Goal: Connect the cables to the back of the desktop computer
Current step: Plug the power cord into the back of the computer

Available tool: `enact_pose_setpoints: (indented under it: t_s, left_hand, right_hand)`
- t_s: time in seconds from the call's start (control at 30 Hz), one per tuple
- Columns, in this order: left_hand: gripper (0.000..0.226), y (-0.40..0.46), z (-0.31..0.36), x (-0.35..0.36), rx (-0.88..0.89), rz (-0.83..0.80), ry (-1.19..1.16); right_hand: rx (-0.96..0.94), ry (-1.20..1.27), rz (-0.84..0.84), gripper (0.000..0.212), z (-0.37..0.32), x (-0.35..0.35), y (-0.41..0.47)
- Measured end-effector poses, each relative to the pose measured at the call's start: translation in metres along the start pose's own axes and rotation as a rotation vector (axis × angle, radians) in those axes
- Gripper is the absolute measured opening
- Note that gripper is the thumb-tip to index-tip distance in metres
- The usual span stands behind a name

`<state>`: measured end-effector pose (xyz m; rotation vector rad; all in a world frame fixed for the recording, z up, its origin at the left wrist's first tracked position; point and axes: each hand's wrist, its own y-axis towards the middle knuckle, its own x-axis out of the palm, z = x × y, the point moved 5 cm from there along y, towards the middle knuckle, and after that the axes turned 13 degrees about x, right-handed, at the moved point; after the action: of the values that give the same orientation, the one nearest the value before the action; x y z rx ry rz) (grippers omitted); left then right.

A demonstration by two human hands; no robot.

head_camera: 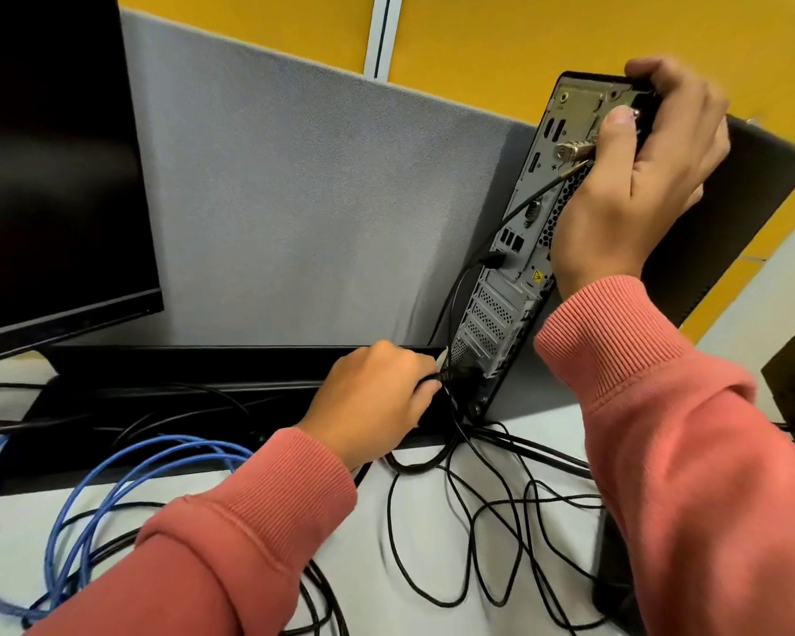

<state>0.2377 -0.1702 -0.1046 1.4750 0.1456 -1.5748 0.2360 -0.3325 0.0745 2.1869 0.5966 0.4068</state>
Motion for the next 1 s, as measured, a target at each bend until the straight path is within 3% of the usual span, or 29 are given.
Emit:
enact_pose_setpoints:
  t_s: [0.53, 0.77, 1.0]
  left_hand:
    - [0.019, 0.001, -0.004, 0.004, -0.055, 0.048, -0.134]
    - [0.026, 0.004, -0.008, 0.009, 0.011, 0.025, -0.275]
    - [0.015, 0.005, -0.007, 0.014, -0.028, 0.069, -0.274]
  right_hand:
    - [-0.010, 0.005, 0.011, 0.035, -0.002, -0.001, 0.000]
    - [-0.004, 0.007, 0.012, 0.035, -0.002, -0.002, 0.000]
    - [0.001, -0.001, 0.014, 0.035, -0.003, -0.002, 0.000]
